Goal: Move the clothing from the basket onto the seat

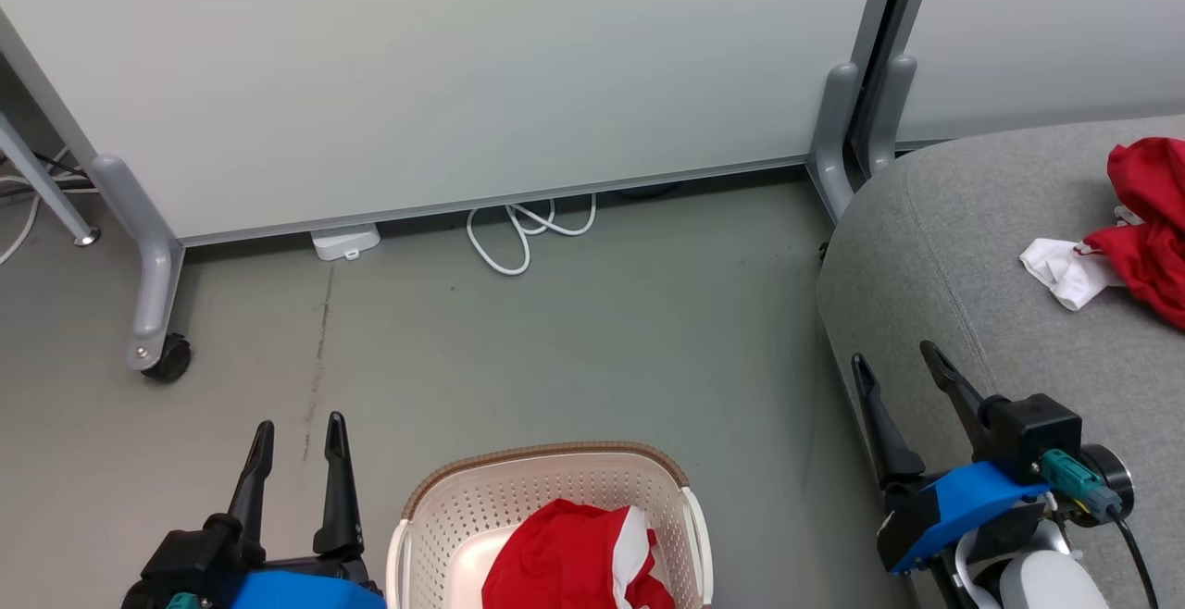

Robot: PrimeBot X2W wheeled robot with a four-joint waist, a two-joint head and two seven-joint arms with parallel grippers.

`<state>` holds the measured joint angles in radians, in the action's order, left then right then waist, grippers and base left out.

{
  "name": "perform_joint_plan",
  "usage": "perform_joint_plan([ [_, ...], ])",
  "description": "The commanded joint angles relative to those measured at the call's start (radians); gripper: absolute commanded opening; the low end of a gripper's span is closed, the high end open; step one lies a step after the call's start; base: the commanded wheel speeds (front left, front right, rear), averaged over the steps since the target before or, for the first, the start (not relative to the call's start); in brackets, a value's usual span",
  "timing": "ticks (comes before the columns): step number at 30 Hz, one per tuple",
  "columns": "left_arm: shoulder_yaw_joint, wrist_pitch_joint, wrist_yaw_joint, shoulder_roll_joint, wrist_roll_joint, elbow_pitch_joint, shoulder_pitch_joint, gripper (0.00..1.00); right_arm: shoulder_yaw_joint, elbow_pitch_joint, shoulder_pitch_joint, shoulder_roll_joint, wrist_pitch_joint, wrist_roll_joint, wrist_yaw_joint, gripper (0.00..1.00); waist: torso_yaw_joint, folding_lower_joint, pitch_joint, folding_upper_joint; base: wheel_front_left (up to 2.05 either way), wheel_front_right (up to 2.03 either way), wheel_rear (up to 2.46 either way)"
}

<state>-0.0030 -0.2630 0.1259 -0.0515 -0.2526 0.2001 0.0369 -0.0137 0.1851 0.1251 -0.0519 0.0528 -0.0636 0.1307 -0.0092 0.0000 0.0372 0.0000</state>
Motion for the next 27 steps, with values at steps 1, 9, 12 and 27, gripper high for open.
perform_joint_plan([
  [1, -0.001, -0.003, 0.007, 0.001, 0.003, 0.001, -0.017, 1.0, -0.003, -0.007, 0.005, 0.002, -0.005, -0.003, 0.0, 1.0, -0.006, 0.0, 0.009, 0.0, 0.0, 0.0, 0.0],
  [9, -0.025, -0.003, 0.007, 0.001, 0.007, 0.007, -0.054, 1.0, -0.024, -0.031, 0.055, 0.002, 0.001, 0.003, 0.0, 1.0, -0.039, 0.0, 0.099, 0.0, 0.0, 0.0, 0.0],
  [12, -0.04, -0.003, 0.007, -0.002, 0.008, 0.021, -0.08, 1.0, -0.032, -0.042, 0.087, 0.002, 0.007, 0.01, 0.0, 1.0, -0.055, 0.0, 0.156, 0.0, 0.0, 0.0, 0.0],
  [27, -0.204, -0.003, 0.007, -0.045, -0.032, 0.228, -0.349, 1.0, -0.066, -0.124, 0.318, 0.002, 0.041, 0.044, 0.0, 1.0, -0.143, 0.0, 0.558, 0.0, 0.0, 0.0, 0.0],
])
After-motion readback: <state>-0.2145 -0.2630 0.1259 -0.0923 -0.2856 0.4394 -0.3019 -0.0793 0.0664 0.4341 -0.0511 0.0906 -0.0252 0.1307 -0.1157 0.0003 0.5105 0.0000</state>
